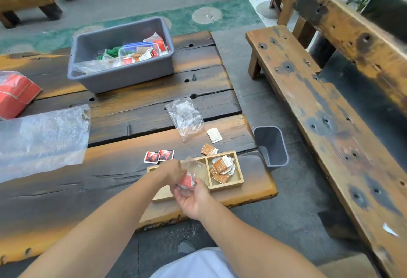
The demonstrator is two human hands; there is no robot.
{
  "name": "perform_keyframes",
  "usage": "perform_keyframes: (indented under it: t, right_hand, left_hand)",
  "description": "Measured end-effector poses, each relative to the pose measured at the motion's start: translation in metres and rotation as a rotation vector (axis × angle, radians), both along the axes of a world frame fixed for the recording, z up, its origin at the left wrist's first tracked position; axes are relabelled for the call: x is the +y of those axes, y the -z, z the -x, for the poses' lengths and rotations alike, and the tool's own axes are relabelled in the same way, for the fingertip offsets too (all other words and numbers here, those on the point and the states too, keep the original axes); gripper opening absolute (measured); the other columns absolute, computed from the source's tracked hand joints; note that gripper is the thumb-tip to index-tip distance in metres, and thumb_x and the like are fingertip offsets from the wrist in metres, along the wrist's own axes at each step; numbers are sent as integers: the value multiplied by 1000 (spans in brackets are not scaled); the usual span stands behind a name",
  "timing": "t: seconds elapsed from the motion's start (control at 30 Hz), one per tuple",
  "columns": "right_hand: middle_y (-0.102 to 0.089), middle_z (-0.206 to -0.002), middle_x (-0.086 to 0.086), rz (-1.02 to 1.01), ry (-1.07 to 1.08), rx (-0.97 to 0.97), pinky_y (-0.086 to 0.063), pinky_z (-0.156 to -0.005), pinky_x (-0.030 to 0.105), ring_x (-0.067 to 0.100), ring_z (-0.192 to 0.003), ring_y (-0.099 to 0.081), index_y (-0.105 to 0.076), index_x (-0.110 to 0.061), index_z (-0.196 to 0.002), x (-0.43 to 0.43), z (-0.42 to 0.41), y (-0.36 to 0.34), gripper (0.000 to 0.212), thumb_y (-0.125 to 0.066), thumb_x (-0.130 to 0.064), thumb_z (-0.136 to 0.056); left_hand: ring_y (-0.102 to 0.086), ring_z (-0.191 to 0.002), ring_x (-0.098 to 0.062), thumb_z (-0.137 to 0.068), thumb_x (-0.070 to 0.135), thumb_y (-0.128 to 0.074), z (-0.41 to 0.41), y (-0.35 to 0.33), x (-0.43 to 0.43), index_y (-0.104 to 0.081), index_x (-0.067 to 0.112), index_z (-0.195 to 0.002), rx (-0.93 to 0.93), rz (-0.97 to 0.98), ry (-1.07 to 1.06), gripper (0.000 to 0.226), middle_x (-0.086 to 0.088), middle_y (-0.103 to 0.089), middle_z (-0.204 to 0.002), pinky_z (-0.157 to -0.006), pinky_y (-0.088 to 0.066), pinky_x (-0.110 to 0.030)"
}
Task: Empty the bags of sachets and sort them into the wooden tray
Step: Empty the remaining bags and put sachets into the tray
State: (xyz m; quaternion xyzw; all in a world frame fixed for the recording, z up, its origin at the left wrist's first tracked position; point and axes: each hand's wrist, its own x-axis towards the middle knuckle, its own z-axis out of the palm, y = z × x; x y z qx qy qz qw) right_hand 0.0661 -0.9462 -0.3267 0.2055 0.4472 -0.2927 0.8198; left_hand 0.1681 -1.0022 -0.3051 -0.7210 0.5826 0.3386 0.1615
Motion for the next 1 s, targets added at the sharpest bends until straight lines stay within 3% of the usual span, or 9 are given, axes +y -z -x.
perform_keyframes:
  t: [0.23,0.43,0.67,0.77,0.9,1.0]
  right_hand:
    - [-71,-93,24,5,-3,47,-60,-50,32,32,-60,-71,-64,4,-115,-4,4,0,47,-44,-37,-103]
    - [-69,-83,24,-40,32,91,-56,-42,29,32,-53,-69,-61,5,-120,-10,-2,0,56,-42,-44,-102]
    - [-69,-90,24,-98,122,121,-56,-42,30,32,-52,-70,-61,4,-112,-8,-10,-13,45,-42,-36,-104]
    - [-68,-90,25,-101,122,136,-54,-40,28,33,-63,-69,-61,4,-112,-8,-10,-20,47,-38,-36,-105]
    - [-70,-80,23,-84,122,135,-54,-40,28,32,-64,-69,-61,3,-109,-8,-9,-28,41,-39,-31,-105]
    - [-72,-64,21,-43,97,138,-54,-41,27,31,-58,-69,-62,1,-108,-8,-8,-30,37,-42,-29,-104]
  left_hand:
    - [-56,-78,-29,-100,30,-43,1,6,-8,-65,-1,-110,-16,-31,-15,39,-20,-69,-113,-58,-42,-28]
    - [-66,-104,-37,-100,33,-45,-3,9,-12,-65,-2,-110,-4,-25,-12,42,-23,-69,-115,-69,-43,-28]
    - [-65,-103,-34,-99,32,-47,-6,5,-15,-65,1,-109,-7,-29,-16,37,-19,-68,-115,-67,-41,-28]
    - [-62,-90,-32,-99,31,-47,-7,2,-16,-66,0,-108,-1,-37,-25,38,-19,-69,-113,-64,-40,-28]
    - [-53,-70,-29,-98,27,-46,-6,-4,-17,-67,-2,-97,-2,-39,-24,36,-23,-67,-97,-47,-33,-26]
    - [-55,-72,-30,-98,27,-47,-8,-6,-18,-67,-3,-98,4,-53,-31,36,-20,-66,-95,-47,-35,-25]
